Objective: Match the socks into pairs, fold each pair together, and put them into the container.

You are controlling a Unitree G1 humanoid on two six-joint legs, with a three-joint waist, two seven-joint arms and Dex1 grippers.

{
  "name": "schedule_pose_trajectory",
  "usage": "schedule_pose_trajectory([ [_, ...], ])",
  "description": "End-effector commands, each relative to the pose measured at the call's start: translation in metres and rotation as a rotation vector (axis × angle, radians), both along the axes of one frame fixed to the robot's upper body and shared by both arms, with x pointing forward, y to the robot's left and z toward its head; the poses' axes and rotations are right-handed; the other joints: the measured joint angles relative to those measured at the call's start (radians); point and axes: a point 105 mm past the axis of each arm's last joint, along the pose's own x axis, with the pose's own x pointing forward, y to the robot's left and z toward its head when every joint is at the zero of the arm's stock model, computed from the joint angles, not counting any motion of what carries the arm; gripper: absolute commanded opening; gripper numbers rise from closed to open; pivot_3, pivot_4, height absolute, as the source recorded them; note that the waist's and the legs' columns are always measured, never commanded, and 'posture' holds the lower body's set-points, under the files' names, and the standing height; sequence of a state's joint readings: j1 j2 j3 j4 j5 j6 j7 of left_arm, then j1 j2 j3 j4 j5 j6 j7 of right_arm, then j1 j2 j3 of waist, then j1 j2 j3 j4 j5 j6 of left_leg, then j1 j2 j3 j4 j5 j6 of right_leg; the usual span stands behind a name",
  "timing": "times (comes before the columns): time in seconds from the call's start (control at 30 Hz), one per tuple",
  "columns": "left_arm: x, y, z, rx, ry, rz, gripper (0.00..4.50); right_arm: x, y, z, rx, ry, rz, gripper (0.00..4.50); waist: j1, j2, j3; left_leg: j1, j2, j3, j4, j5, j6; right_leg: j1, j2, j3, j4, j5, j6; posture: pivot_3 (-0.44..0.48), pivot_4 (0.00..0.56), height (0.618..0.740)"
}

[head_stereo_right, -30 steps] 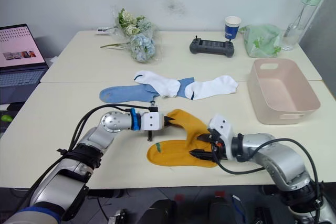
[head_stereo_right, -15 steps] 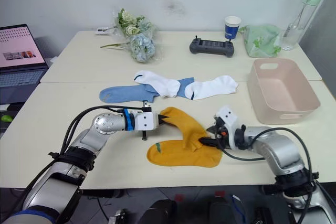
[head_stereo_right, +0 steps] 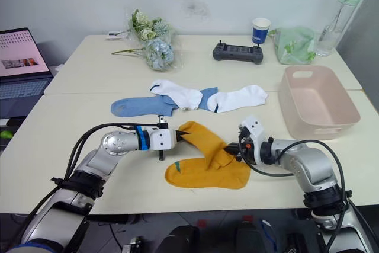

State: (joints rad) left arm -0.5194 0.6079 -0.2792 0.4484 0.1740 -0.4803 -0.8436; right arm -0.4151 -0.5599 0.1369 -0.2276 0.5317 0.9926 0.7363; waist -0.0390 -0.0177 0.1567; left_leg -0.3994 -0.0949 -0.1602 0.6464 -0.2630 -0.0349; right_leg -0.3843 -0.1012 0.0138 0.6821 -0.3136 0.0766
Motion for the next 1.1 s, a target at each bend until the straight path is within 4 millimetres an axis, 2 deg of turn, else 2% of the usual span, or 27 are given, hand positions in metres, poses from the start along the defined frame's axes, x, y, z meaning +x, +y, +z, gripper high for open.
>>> schedule_pose_trajectory([
  [0.03,-0.017,-0.005,0.022,-0.051,-0.044,-0.038,0.00,-0.006,-0.005,0.027,0.003,-0.052,0.077,0.01,-0.002,0.000,0.000,0.000,0.000,0.000,0.000,0.000,0.000,0.000,0.000,0.000,0.000,0.000,0.000,0.000,0.150,0.740],
  [0.13,-0.033,-0.010,0.035,-0.064,-0.060,-0.053,0.00,-0.010,-0.012,0.038,-0.039,-0.050,0.155,0.01,-0.001,0.000,0.000,-0.001,0.000,0.000,0.000,0.000,0.000,-0.001,0.000,0.000,0.000,0.000,0.000,0.000,0.150,0.740],
  [0.23,-0.061,-0.029,0.043,-0.100,-0.041,-0.101,0.00,-0.010,-0.024,0.053,-0.123,-0.063,0.271,0.01,-0.001,0.001,0.000,-0.001,0.000,0.001,0.000,0.000,0.000,-0.001,0.000,0.001,0.000,0.000,0.000,0.000,0.150,0.740],
  [0.3,-0.077,-0.043,0.046,-0.127,-0.017,-0.133,0.00,-0.011,-0.031,0.064,-0.156,-0.065,0.334,0.01,0.000,0.001,0.000,-0.001,0.000,0.001,-0.001,0.000,0.001,0.000,0.000,0.000,-0.001,0.000,0.000,0.000,0.150,0.740],
  [0.4,-0.087,-0.052,0.041,-0.125,-0.006,-0.137,0.00,-0.020,-0.039,0.073,-0.192,-0.044,0.435,0.01,0.007,0.001,0.000,-0.001,0.001,0.001,-0.001,0.000,0.001,0.000,0.000,0.000,-0.002,0.000,0.000,0.000,0.150,0.740],
  [0.47,-0.087,-0.051,0.033,-0.093,-0.012,-0.126,0.00,-0.022,-0.040,0.063,-0.251,-0.042,0.491,0.01,0.008,0.001,0.000,-0.001,0.001,0.002,-0.001,0.000,0.001,0.001,0.000,-0.001,-0.001,0.000,0.000,0.000,0.150,0.740],
  [0.53,-0.082,-0.048,0.027,-0.075,-0.038,-0.084,0.00,-0.016,-0.031,0.044,-0.275,-0.041,0.512,0.01,0.006,0.001,0.000,0.000,0.001,0.002,-0.001,0.000,0.001,0.002,0.000,0.000,-0.002,0.000,0.000,0.000,0.150,0.740],
  [0.6,-0.076,-0.043,0.020,-0.044,-0.069,-0.030,0.00,-0.001,-0.019,0.024,-0.285,-0.054,0.489,0.01,0.000,0.000,0.000,0.001,0.002,0.003,-0.001,0.000,0.001,0.002,0.001,0.000,-0.001,0.000,0.000,0.000,0.150,0.740],
  [0.7,-0.077,-0.038,0.014,-0.010,-0.093,0.000,0.00,0.017,-0.010,0.011,-0.323,-0.104,0.470,0.01,0.002,0.001,0.000,0.001,0.002,0.003,-0.001,0.000,0.000,0.001,0.001,0.001,0.000,0.000,0.000,0.000,0.150,0.740],
  [0.8,-0.081,-0.028,0.012,0.040,-0.125,0.037,0.00,0.028,0.006,0.017,-0.283,-0.146,0.463,0.01,0.007,0.001,0.000,-0.001,0.001,0.003,-0.001,0.000,0.000,-0.001,0.000,0.001,-0.002,0.000,0.000,0.000,0.150,0.740],
  [0.9,-0.078,-0.014,0.011,0.113,-0.176,0.099,0.00,0.027,0.016,0.022,-0.251,-0.172,0.485,0.01,0.008,0.001,0.000,-0.001,0.001,0.002,-0.001,0.000,0.000,-0.001,0.000,0.000,-0.001,0.000,0.000,0.000,0.150,0.740],
  [1.0,-0.073,-0.004,0.016,0.150,-0.229,0.148,0.00,0.028,0.017,0.026,-0.238,-0.214,0.469,0.01,0.010,0.001,0.000,-0.001,0.001,0.001,-0.001,0.000,0.000,-0.001,0.000,0.000,-0.001,0.000,0.000,0.000,0.150,0.740],
  [1.1,-0.072,-0.004,0.018,0.146,-0.230,0.156,0.00,0.035,0.014,0.038,-0.219,-0.306,0.398,0.01,0.012,0.001,0.000,-0.001,0.000,0.001,-0.001,0.000,0.000,-0.001,0.000,0.000,-0.001,0.000,0.000,0.000,0.150,0.740],
])
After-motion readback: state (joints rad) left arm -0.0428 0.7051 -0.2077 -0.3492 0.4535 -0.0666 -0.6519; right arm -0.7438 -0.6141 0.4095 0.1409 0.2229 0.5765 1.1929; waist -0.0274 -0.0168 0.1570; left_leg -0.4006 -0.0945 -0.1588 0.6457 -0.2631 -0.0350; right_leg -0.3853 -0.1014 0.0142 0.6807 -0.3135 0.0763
